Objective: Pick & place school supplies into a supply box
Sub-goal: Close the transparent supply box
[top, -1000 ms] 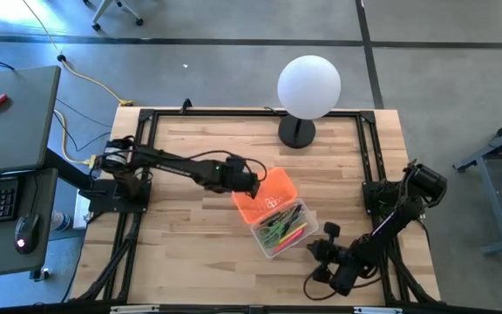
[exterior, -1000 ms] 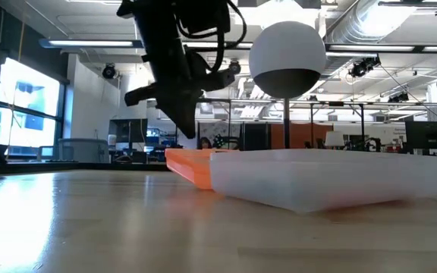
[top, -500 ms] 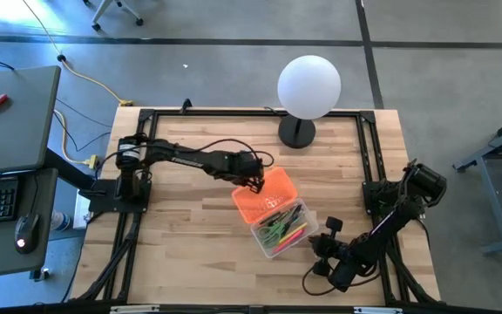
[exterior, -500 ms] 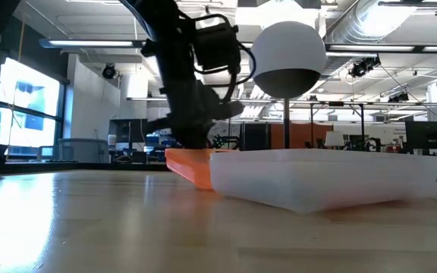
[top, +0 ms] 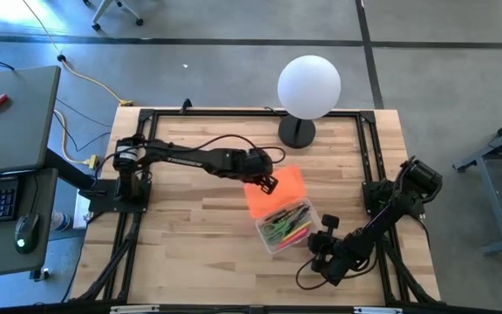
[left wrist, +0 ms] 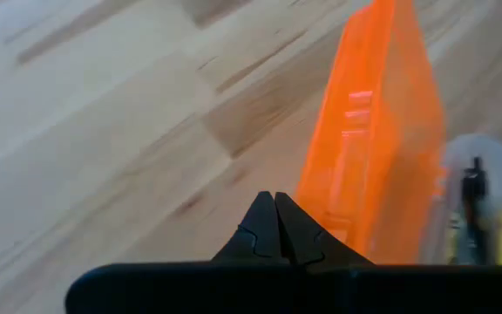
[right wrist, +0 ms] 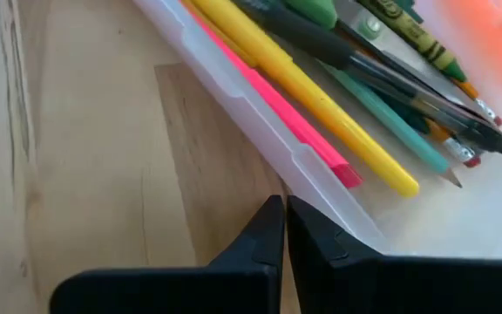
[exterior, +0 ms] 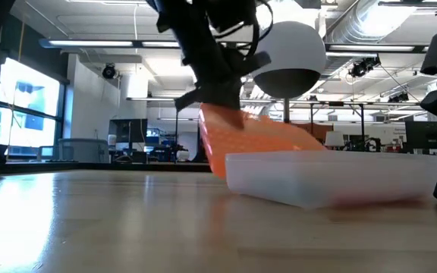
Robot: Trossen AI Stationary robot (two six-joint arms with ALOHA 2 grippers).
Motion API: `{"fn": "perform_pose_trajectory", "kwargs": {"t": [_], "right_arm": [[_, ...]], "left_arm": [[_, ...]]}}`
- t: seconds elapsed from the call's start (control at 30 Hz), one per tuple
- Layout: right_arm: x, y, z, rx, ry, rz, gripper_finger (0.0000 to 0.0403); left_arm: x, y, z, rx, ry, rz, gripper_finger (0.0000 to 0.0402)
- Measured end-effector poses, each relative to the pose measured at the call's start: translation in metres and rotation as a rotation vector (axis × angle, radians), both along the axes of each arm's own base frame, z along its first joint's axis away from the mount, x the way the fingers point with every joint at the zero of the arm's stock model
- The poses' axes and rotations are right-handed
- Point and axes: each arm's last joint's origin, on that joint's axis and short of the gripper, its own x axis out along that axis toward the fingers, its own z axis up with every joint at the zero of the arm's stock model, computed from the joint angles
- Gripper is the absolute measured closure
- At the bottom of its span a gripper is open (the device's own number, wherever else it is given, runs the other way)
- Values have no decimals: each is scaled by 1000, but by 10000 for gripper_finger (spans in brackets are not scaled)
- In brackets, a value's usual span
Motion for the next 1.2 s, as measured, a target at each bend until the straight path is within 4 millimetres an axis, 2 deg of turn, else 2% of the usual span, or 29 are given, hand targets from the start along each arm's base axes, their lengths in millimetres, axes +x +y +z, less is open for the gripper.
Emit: {"fn": "perform_pose_trajectory", "kwargs": {"t": [0.33, 0.5, 0.63, 0.77, 0.9, 1.0, 1.07, 1.2], "right_arm": [[1, -2, 0, -12, -3, -7, 403], [5, -10, 1, -69, -26, -36, 403], [10, -15, 1, -84, -22, -44, 403], [9, -15, 1, -88, -23, -44, 403], [0, -5, 3, -53, -39, -29, 403], [-10, 3, 16, -29, -100, -13, 403], [-17, 5, 29, -35, -155, 7, 403], [-28, 1, 59, -82, -307, 16, 403]], "left_arm": [[9, -35, 31, 27, -69, -87, 392], [12, -68, 26, -26, -86, -194, 392], [10, -84, 22, -22, -77, -177, 392], [8, -92, 23, 6, -87, -156, 392], [11, -91, 27, -1, -122, -155, 392], [19, -93, 22, -23, -158, -179, 392], [22, -97, 10, -44, -136, -204, 392], [28, -110, 0, -86, -155, -260, 392]]}}
